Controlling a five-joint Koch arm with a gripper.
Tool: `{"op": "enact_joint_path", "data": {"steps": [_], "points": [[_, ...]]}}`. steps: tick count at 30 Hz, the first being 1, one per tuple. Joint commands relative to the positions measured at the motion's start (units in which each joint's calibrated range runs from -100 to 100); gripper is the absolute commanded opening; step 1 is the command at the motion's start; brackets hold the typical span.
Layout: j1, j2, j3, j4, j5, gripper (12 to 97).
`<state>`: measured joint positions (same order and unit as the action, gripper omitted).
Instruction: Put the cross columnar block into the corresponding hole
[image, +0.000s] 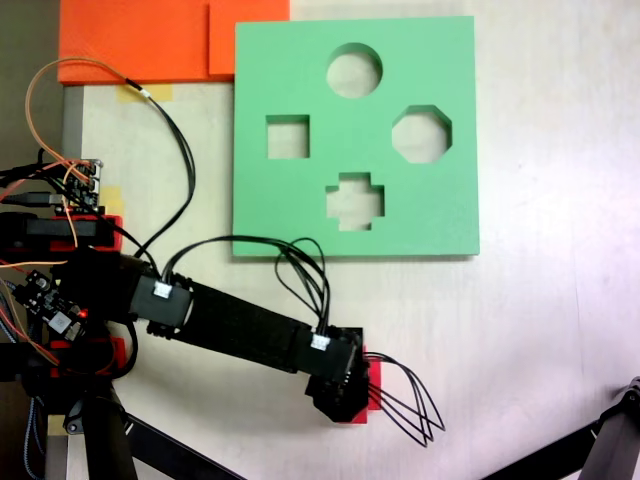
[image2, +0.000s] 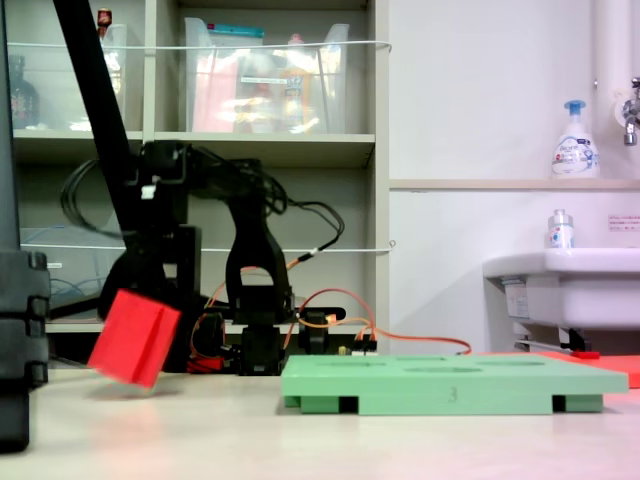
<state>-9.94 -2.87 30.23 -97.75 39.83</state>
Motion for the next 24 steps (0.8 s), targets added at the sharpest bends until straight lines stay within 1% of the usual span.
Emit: {"op": "enact_joint_path", "data": {"steps": [1,6,18,21,24], "points": [[0.98,-8.16,3.27,-2.25,1.32,38.3],[5.62,-13.33,2.37,-2.25,5.42,38.3],[22.71,-14.17,3.47,-2.25,19.29,38.1],[25.25,-12.35,4.76,-2.25,21.49,38.1],[26.28,-12.21,4.86,-2.25,22.91,38.3]]}}
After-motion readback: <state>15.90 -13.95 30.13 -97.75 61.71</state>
